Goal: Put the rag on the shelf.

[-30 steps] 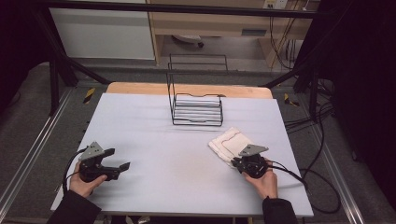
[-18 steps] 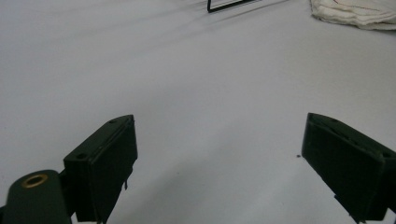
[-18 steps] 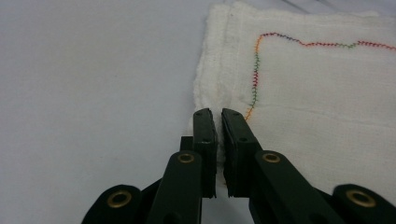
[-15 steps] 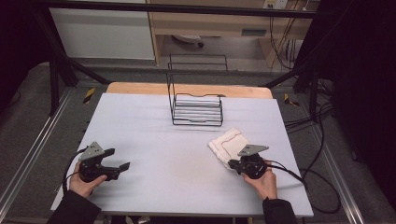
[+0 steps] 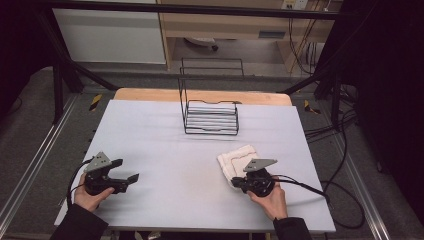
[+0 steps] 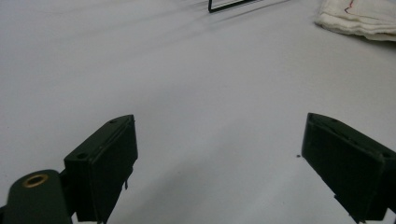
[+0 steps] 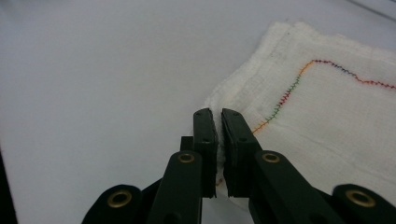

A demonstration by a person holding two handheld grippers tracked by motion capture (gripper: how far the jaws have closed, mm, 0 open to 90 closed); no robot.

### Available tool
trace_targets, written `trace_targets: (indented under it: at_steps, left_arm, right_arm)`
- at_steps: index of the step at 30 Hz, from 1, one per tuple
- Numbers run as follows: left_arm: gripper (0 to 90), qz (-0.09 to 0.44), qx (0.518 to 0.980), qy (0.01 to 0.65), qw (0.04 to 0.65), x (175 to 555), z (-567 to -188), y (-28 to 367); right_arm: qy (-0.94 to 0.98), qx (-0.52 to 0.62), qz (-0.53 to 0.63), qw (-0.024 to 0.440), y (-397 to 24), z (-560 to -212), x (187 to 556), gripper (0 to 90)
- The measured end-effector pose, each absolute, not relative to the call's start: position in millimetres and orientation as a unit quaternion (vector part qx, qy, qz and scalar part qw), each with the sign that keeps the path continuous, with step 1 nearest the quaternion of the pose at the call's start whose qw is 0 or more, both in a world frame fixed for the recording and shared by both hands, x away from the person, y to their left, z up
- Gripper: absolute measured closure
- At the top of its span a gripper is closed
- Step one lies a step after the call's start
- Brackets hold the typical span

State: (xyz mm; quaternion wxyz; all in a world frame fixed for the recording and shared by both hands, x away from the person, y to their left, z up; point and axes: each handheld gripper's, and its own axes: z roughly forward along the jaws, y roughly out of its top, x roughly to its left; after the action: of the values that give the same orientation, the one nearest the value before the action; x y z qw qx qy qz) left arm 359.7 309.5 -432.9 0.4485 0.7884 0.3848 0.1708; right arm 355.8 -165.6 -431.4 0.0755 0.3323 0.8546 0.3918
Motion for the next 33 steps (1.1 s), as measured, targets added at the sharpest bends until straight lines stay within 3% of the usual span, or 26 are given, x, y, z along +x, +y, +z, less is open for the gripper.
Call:
trace_targets:
  at_steps: [11, 16, 17, 20, 27, 33]
  left_arm:
    - [10.4, 0.17, 0.788, 0.387, 0.447, 360, -433, 309]
    - [10.5, 0.169, 0.788, 0.389, 0.446, 360, -432, 308]
    - [10.4, 0.169, 0.788, 0.39, 0.445, 360, -432, 308]
    - [9.7, 0.169, 0.788, 0.392, 0.444, 361, -431, 306]
    - [8.4, 0.17, 0.789, 0.392, 0.441, 362, -431, 300]
    - [8.2, 0.17, 0.793, 0.39, 0.437, 363, -432, 296]
  right_arm:
    - [0.862, 0.319, 0.391, 0.051, -150, -438, 352, 83.4]
    - [0.857, 0.319, 0.403, 0.047, -152, -436, 353, 72.2]
    - [0.852, 0.323, 0.409, 0.056, -155, -433, 355, 64.0]
    - [0.837, 0.339, 0.423, 0.073, -166, -428, 358, 53.3]
    - [0.812, 0.384, 0.422, 0.124, -202, -426, 369, 33.1]
    - [0.799, 0.416, 0.41, 0.144, -220, -429, 385, 29.6]
